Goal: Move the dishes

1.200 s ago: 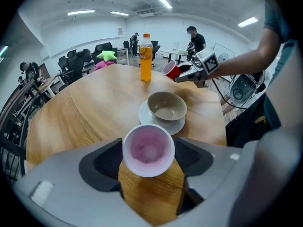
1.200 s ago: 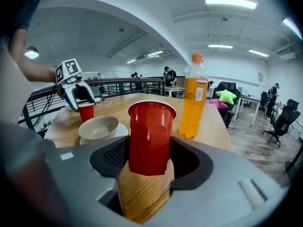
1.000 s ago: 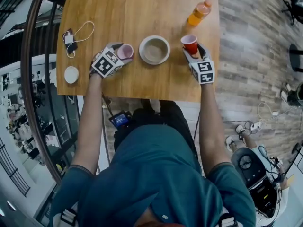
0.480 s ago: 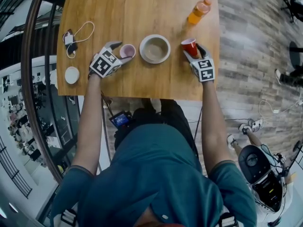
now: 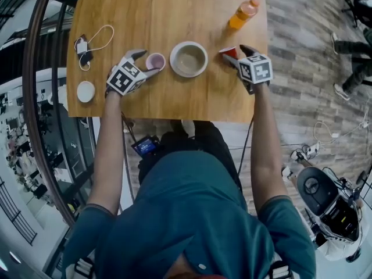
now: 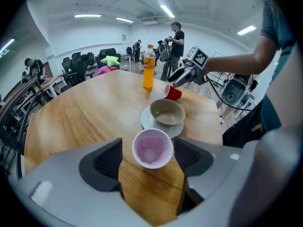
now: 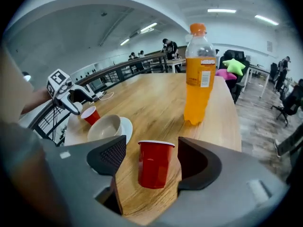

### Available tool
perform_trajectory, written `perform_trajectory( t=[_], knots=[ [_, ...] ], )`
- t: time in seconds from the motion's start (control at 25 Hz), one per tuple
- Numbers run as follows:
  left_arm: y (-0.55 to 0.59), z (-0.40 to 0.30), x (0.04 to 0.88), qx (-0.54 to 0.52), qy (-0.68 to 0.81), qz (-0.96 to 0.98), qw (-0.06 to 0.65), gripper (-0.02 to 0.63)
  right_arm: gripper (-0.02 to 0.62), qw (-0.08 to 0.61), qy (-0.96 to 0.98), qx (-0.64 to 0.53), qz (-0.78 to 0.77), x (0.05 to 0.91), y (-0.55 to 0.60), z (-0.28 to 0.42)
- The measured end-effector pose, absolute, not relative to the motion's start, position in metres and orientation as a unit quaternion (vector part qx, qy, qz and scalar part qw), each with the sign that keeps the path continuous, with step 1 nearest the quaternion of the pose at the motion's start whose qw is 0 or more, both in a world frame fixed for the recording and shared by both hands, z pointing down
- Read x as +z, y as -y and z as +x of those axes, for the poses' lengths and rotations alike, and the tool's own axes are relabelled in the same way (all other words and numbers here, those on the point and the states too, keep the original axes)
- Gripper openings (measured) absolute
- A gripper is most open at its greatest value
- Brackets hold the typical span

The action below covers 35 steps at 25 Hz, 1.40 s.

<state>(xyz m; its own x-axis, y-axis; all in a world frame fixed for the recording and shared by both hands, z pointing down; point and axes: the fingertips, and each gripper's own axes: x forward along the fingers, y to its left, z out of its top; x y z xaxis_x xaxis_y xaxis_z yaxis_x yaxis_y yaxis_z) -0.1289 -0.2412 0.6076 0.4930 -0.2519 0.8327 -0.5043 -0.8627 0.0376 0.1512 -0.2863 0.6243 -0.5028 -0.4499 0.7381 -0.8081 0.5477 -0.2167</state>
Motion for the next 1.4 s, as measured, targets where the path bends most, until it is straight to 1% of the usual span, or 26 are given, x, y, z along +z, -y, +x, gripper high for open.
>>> perform_trajectory(
  t=[0.16,0.28,0.36,0.44,0.6,0.64,0.84,0.96,1.04,1.16,1.28,1.4],
  knots=[
    [0.239,-0.128,0.610,0.448,0.220,0.855,0.140,0.339,0.331,0.374,0.780,0.321,0.385,0.653,0.298,0.149],
    [0.236,-0.129,0.609,0.452,0.221,0.853,0.141,0.339,0.317,0.394,0.768,0.339,0.374,0.662,0.296,0.146],
    [0.236,-0.130,0.609,0.450,0.223,0.853,0.142,0.339,0.311,0.390,0.771,0.332,0.379,0.657,0.296,0.148],
    [0.238,-0.130,0.610,0.447,0.224,0.854,0.144,0.339,0.308,0.351,0.789,0.301,0.405,0.640,0.305,0.150],
    [0.240,-0.129,0.610,0.450,0.224,0.852,0.146,0.338,0.310,0.183,0.835,0.229,0.465,0.607,0.314,0.162],
    [0.240,-0.128,0.610,0.450,0.224,0.852,0.145,0.337,0.310,0.159,0.838,0.220,0.474,0.608,0.310,0.166],
    [0.236,-0.120,0.606,0.449,0.216,0.856,0.140,0.337,0.310,0.130,0.828,0.209,0.504,0.633,0.280,0.190],
    [0.234,-0.118,0.606,0.448,0.213,0.857,0.137,0.337,0.310,0.116,0.819,0.216,0.519,0.629,0.268,0.194],
    [0.231,-0.121,0.607,0.450,0.211,0.857,0.135,0.337,0.311,0.127,0.824,0.216,0.509,0.632,0.262,0.190],
    [0.227,-0.122,0.608,0.452,0.210,0.856,0.136,0.337,0.313,0.194,0.827,0.224,0.478,0.647,0.261,0.181],
    [0.226,-0.116,0.606,0.449,0.209,0.858,0.137,0.337,0.316,0.229,0.827,0.244,0.452,0.651,0.260,0.177],
    [0.224,-0.114,0.604,0.448,0.208,0.859,0.137,0.337,0.324,0.279,0.824,0.269,0.414,0.654,0.254,0.171]
  ],
)
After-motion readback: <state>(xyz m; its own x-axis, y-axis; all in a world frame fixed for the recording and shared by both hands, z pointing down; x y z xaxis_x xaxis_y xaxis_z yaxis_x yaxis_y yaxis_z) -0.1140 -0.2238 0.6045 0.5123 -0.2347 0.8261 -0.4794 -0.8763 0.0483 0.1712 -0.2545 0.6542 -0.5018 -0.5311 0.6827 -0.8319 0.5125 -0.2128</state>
